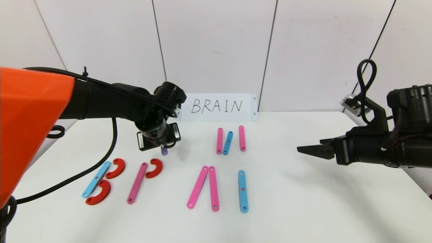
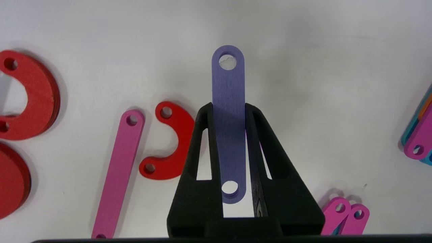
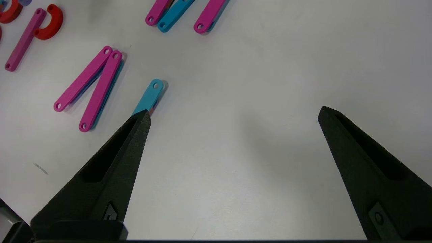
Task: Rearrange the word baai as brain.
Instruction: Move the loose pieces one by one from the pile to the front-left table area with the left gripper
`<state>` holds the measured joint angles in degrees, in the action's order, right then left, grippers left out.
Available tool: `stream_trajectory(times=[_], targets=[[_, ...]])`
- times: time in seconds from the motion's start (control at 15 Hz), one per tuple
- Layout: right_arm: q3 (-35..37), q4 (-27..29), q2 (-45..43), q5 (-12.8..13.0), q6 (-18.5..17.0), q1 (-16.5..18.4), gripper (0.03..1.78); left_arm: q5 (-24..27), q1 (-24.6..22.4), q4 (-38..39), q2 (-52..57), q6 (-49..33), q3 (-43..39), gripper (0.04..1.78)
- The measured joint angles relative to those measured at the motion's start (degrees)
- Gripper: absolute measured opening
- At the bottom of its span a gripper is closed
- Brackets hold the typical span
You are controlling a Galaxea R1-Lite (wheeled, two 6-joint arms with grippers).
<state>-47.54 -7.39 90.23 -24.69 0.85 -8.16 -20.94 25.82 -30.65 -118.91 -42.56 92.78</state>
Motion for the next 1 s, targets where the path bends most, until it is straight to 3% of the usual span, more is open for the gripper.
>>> stream_trajectory(times=[0.47, 1.0], targets=[[0.09, -0.02, -0.24, -0.20, 0.00, -0.02, 1.74, -3.39, 1.77, 1.02, 4.85, -8.07, -10.42, 0.27], [0.33, -0.02, -0.10, 0.02, -0.01, -0.35, 1.74, -3.44, 3.97, 1.16, 6.86, -16.29, -18.33, 0.27]])
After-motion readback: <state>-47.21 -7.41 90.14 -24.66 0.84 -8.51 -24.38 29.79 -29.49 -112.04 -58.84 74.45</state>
